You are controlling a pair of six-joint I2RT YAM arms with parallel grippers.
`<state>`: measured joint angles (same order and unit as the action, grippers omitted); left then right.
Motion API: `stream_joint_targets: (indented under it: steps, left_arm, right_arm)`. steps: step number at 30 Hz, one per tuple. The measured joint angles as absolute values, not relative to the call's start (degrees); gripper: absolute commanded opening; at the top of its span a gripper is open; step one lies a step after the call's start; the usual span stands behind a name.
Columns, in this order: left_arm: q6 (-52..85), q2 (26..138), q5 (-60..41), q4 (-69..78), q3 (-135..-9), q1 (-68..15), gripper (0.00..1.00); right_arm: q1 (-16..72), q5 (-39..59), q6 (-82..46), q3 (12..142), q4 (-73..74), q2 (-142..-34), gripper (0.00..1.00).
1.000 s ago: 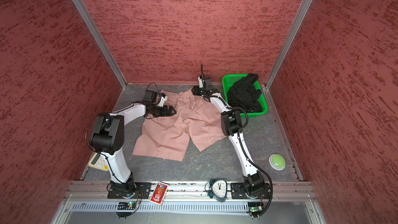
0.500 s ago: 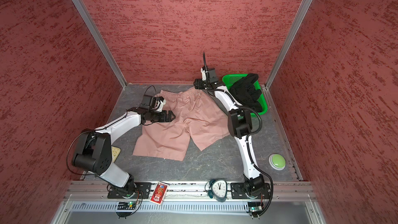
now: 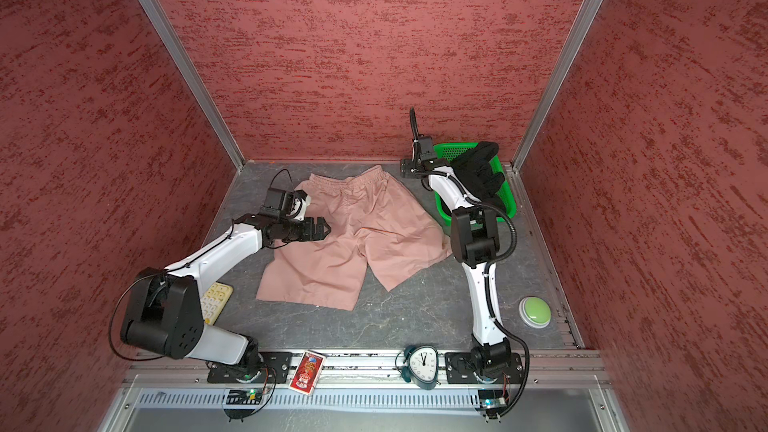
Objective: Fold and stack the shorts
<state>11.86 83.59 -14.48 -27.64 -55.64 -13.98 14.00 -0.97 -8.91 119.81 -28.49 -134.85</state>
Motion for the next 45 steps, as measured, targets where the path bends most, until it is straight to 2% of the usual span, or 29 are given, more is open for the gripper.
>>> stream_joint_targets:
  steps: [14,19,32,34,39,45]
  left_arm:
    - [13.7,77.0,-15.5,-26.1,-46.1,-23.4,0.99]
    - [14.6,75.7,-16.3,-25.6,-43.4,-23.7,0.99]
    - [16.5,73.6,-10.3,-30.2,-43.7,-22.9,0.99]
    - [16.4,74.0,-11.0,-30.1,-43.1,-23.7,0.99]
    - [16.3,77.8,-15.7,-29.4,-41.6,-27.9,0.99]
    - [16.8,85.8,-21.2,-27.0,-43.7,-34.4,1.00]
  right_arm:
    - [11.4,-1.8,-9.0,119.8,-29.3,-135.8,0.80]
    - [9.5,-1.8,-9.5,119.2,-28.5,-135.8,0.80]
    - [6.8,-0.6,-8.8,118.5,-28.6,-135.3,0.82]
    - [6.8,1.6,-8.7,115.9,-28.0,-133.1,0.83]
    - [7.7,8.3,-9.9,100.1,-24.4,-120.0,0.83]
    - [12.1,11.3,-12.0,86.0,-18.7,-108.3,0.83]
